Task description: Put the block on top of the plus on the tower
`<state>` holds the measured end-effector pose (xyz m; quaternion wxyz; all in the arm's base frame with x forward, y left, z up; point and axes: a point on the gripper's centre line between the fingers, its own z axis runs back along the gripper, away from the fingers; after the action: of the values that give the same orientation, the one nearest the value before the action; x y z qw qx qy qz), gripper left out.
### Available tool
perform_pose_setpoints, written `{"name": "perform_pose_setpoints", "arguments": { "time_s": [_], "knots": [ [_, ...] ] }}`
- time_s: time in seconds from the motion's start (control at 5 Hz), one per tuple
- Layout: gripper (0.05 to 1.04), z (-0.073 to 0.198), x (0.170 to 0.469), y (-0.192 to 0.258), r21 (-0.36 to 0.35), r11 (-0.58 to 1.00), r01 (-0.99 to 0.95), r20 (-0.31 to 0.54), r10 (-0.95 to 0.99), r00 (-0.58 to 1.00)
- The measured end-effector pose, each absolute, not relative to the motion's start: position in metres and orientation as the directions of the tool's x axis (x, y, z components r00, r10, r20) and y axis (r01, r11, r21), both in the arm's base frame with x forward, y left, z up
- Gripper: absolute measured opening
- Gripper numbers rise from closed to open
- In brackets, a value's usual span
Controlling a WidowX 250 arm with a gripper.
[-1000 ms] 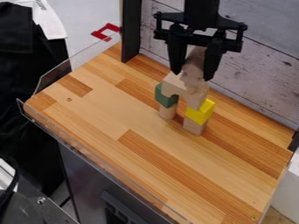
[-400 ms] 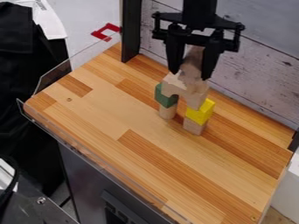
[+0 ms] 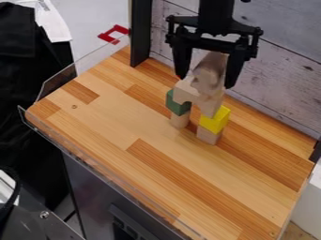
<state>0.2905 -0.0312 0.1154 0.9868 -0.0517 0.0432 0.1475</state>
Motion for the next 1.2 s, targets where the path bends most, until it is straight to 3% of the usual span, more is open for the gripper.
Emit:
{"name": "perform_pose_setpoints", "arguments": {
  "time_s": [0.4,0.8,1.2],
  "knots": [
    [0.999,0.115,0.289,-0.029,-0.067,0.946,-0.316,-0.110,0.308,0.945],
    [0.999,0.153,0.280,-0.028,-0.067,0.935,-0.347,-0.011,0.347,0.938],
    [0.999,0.155,0.241,-0.047,-0.075,0.937,-0.343,-0.052,0.339,0.939]
  ]
}}
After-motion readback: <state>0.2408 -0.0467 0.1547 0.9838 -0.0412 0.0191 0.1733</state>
